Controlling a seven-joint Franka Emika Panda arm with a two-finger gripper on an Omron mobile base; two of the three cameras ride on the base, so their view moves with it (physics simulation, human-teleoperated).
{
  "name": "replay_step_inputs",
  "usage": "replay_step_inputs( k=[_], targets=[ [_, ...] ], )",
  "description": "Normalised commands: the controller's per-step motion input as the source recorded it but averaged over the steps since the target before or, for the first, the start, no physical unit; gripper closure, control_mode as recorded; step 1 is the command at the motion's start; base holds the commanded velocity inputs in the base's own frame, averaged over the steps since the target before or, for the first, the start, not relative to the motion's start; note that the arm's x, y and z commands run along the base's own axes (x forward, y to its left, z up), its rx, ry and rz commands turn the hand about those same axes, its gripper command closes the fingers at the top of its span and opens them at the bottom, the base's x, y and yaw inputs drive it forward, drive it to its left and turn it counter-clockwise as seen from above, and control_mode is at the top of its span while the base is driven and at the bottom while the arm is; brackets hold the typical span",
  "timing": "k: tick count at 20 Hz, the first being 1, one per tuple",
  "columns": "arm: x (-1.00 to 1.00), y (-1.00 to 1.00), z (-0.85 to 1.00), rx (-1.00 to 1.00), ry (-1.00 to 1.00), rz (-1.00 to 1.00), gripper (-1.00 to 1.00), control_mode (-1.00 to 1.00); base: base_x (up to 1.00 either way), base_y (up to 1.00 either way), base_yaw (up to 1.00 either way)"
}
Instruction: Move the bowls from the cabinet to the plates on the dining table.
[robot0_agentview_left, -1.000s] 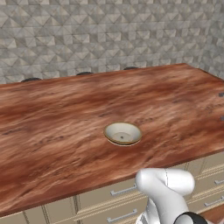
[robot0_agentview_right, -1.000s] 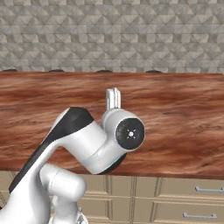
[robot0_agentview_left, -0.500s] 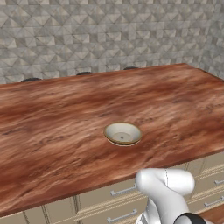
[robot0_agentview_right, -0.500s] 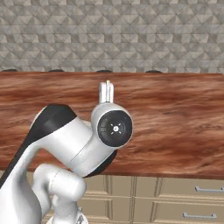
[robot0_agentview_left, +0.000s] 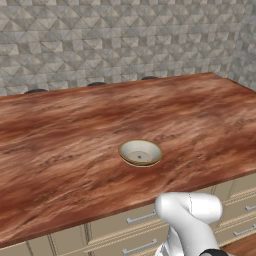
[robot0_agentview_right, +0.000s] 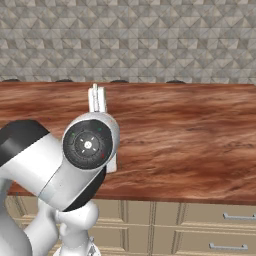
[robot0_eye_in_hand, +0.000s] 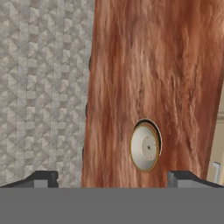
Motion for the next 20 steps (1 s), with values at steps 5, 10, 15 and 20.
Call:
replay_step_inputs(
  k=[5,10,15,20],
  targets=[
    [-0.31,0.15,0.15,-0.08,-0.02,-0.02,-1.00,-1.00,0.00,0.00,0.00],
    [-0.23,0.04,0.16,-0.05,-0.01,-0.04,-1.00,-1.00,0.00,0.00,0.00],
    [-0.27,0.01,0.19,-0.03,-0.02,-0.04,-1.00,-1.00,0.00,0.00,0.00],
    [-0.29,0.03,0.19,-0.02,-0.02,-0.03,-1.00,-1.00,0.00,0.00,0.00]
  ],
)
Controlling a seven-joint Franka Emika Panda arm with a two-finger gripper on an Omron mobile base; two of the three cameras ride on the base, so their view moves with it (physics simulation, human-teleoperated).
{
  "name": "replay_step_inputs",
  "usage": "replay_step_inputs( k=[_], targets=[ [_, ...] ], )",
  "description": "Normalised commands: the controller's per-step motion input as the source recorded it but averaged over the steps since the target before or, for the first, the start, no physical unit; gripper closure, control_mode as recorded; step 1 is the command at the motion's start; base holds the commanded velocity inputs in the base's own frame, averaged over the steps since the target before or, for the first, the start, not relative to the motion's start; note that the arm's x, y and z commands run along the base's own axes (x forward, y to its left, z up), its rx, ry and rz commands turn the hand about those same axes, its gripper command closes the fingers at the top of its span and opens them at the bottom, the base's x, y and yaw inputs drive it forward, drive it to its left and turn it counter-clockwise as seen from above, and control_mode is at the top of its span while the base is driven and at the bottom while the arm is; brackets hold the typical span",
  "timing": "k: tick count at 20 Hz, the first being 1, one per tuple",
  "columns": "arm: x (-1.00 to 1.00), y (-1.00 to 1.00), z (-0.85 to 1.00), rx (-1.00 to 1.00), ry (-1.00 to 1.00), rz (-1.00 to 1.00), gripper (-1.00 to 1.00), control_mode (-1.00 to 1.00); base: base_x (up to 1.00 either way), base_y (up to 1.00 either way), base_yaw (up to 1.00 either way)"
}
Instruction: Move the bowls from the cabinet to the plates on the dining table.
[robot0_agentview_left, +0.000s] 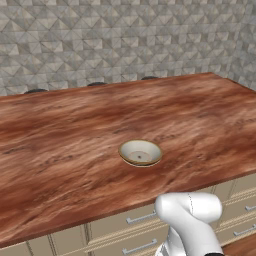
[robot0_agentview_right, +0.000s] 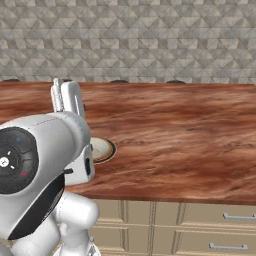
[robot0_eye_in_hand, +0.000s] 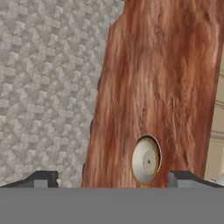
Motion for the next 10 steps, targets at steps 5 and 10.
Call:
replay_step_inputs(
  k=[5,10],
  targets=[
    [-0.23,0.10,0.11,-0.03,0.00,-0.04,-1.00,-1.00,0.00,0.00,0.00],
    [-0.08,0.14,0.01,0.00,0.01,-0.03,-1.00,-1.00,0.00,0.00,0.00]
  ],
)
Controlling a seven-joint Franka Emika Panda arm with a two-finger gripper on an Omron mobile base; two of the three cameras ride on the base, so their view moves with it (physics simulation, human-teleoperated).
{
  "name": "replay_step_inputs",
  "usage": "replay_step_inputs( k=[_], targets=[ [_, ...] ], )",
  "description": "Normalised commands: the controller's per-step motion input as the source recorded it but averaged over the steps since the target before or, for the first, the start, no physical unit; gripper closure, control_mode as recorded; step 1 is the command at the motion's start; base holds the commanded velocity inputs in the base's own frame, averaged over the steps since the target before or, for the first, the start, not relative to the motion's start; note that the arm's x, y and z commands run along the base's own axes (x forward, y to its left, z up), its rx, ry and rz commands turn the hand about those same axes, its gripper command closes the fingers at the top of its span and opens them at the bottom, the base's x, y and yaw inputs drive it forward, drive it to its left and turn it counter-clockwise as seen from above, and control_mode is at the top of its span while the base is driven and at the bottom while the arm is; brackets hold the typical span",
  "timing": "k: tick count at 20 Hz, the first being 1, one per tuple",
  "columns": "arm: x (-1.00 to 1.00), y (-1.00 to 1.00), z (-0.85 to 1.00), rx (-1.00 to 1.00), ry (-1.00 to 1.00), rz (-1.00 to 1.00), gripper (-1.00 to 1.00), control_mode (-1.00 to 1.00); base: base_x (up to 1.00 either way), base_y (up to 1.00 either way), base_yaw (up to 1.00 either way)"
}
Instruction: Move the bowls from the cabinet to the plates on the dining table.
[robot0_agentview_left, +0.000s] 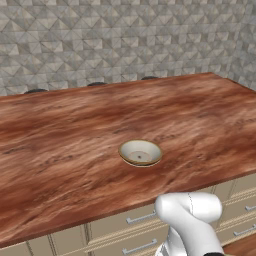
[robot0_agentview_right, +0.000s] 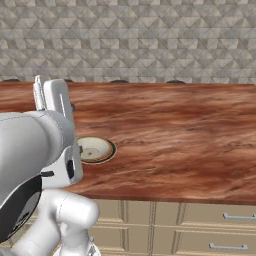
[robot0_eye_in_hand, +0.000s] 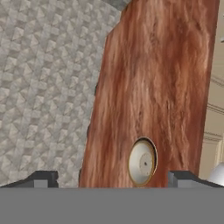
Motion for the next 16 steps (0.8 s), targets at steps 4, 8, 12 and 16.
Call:
replay_step_inputs(
  k=[4,8,12,16],
  targets=[
    [-0.10,0.07,0.03,0.00,0.00,-0.03,-1.00,1.00,-0.09,0.01,-0.03],
    [0.00,0.00,0.00,0.00,0.00,0.00,-1.00,1.00,-0.23,-0.02,-0.12],
    [0.00,0.00,0.00,0.00,0.00,0.00,-1.00,1.00,-0.03,0.00,-0.24],
    [0.00,0.00,0.00,0.00,0.00,0.00,-1.00,1.00,0.00,0.00,-0.25]
  ],
)
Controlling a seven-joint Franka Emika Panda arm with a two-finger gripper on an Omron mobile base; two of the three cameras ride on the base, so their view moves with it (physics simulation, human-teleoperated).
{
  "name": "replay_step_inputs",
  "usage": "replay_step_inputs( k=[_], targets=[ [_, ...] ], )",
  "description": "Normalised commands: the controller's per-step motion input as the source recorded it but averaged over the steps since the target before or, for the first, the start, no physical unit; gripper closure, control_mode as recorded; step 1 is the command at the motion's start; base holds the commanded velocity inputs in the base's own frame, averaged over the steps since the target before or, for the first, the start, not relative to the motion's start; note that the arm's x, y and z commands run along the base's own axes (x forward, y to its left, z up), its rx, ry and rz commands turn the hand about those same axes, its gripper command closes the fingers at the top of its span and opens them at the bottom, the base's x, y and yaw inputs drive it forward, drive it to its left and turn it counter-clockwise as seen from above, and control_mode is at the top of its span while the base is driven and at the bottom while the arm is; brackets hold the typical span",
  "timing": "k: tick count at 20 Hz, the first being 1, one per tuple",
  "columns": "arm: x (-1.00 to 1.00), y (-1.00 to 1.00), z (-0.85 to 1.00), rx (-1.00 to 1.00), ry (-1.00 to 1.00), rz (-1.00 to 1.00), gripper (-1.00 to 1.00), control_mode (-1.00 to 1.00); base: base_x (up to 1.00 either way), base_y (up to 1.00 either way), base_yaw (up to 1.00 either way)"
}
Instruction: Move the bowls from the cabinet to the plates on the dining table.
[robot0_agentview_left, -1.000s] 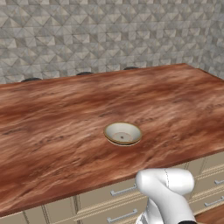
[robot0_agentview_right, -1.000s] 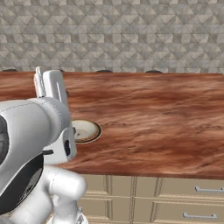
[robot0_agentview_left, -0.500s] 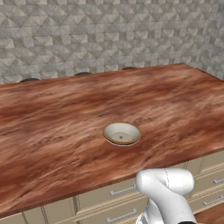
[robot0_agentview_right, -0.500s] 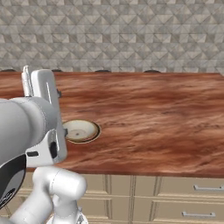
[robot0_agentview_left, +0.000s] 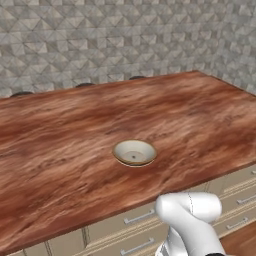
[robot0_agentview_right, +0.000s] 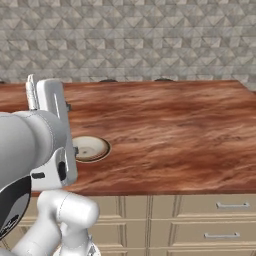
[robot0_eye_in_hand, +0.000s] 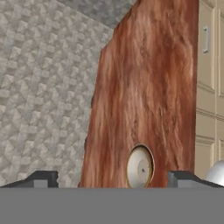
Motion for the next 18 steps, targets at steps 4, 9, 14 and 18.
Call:
replay_step_inputs(
  k=[4,9,14,18],
  targets=[
    [0.00,0.00,0.00,0.00,0.00,0.00,-1.00,1.00,0.00,0.00,-0.25],
    [0.00,0.00,0.00,0.00,0.00,0.00,-1.00,1.00,0.00,0.00,-0.25],
    [0.00,0.00,0.00,0.00,0.00,0.00,-1.00,1.00,0.00,0.00,-0.25],
    [0.00,0.00,0.00,0.00,0.00,0.00,-1.00,1.00,0.03,-0.22,-0.19]
  ],
)
